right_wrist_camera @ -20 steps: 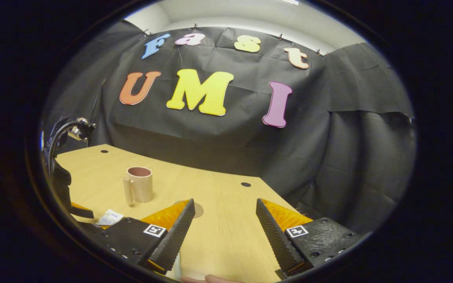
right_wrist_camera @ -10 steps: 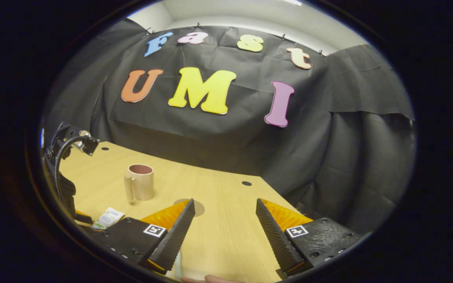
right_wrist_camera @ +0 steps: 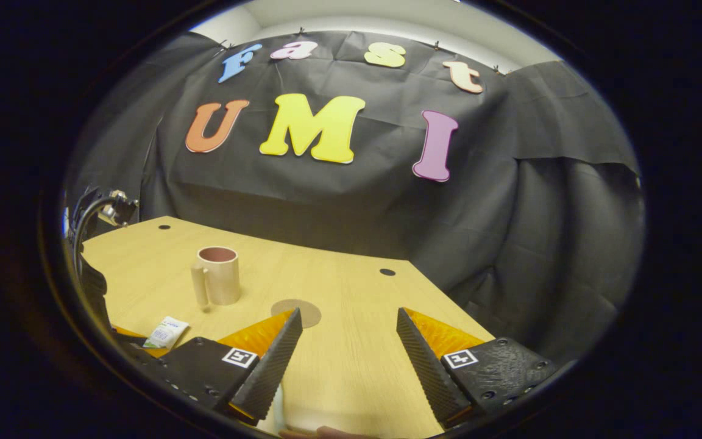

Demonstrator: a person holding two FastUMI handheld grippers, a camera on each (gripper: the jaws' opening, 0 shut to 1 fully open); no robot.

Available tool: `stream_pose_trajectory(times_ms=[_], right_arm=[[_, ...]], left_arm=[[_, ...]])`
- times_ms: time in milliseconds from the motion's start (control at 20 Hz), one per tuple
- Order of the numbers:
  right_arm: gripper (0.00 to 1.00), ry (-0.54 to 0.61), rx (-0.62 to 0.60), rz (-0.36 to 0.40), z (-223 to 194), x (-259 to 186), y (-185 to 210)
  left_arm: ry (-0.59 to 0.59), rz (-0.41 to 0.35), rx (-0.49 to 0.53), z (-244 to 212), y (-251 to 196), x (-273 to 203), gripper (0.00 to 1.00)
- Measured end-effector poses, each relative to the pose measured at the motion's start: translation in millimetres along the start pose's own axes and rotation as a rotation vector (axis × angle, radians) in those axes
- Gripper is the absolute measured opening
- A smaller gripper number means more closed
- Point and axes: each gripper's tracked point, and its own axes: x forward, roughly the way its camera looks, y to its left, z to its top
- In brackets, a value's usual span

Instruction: Put the toothbrush and toothpaste on the desktop into the cup, then pick up the cup and place it on the coaster on the desktop.

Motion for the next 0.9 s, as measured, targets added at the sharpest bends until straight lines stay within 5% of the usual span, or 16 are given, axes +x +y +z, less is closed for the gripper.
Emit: stream_pose_trajectory(times_ms=[300, 500, 900], right_arm=[[0.95, 0.083, -0.006, 0.029, -26.3, 15.6, 14.9], [0.97, 0.235, 0.018, 0.043, -68.2, 25.2, 28.3], [0.94, 0.380, 0.019, 0.143, -106.9, 22.3, 69.5]], left_arm=[[-0.107, -0.022, -0.015, 23.1, -6.8, -12.9, 0.41], [-0.218, -0.070, -0.007, 45.0, -18.1, -31.3, 0.41], [-0.214, -0.071, 0.014, 42.0, -18.3, -34.7, 0.41]])
